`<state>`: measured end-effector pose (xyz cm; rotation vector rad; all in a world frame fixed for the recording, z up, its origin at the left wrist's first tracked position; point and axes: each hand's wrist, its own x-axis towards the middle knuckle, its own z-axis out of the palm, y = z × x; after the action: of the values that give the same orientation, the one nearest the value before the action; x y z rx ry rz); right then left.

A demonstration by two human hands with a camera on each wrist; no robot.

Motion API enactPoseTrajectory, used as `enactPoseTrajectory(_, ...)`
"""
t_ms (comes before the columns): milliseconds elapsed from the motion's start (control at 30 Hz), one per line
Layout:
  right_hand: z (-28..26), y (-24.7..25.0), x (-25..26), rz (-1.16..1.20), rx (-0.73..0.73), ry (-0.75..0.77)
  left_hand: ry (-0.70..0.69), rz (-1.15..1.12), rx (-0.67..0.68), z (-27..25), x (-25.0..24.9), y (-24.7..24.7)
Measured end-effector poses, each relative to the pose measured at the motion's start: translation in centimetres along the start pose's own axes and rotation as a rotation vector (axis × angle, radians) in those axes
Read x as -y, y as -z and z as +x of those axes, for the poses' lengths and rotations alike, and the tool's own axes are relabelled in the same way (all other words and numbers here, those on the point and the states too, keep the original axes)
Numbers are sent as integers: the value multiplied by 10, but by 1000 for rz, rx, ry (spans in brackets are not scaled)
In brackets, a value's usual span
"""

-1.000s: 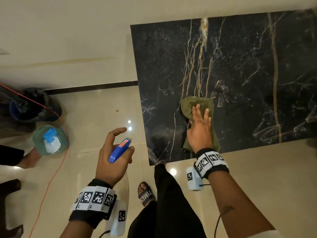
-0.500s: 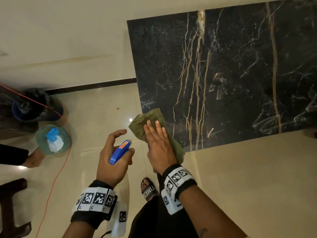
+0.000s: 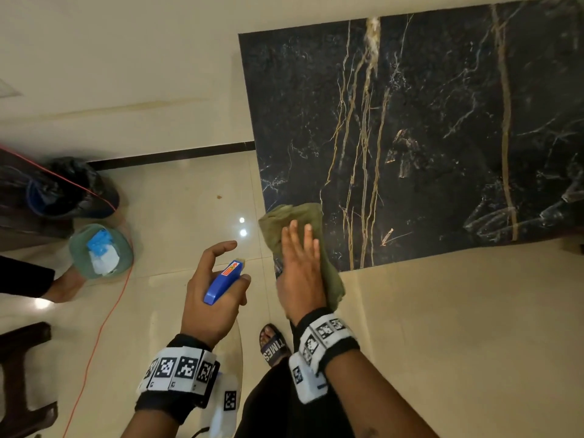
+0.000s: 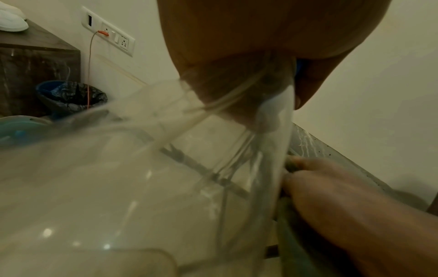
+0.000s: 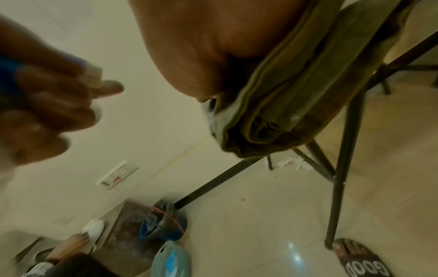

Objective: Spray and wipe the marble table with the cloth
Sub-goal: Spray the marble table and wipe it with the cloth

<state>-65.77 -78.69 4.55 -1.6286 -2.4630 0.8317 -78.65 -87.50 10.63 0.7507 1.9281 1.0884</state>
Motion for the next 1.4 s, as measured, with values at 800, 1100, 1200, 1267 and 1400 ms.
enactPoseTrajectory(800,-33,23,-58,-37,5,-139,1,34,33,8,1,-5)
enactPoseTrajectory(1100,-39,17,-45,-2,132,128,-7,27,81,14,-11,-13)
enactPoseTrajectory(1200,-23,45,-94,-31,48,-32,-18,37,99,21,-14,-12)
enactPoseTrajectory(1267,-11,65,-119,-17,-23,-162,-24,35,109,24,-16,-11)
enactPoseTrajectory(1400,2,67,-110,-1,-95,-277,-38,20,118,27,-25,-9)
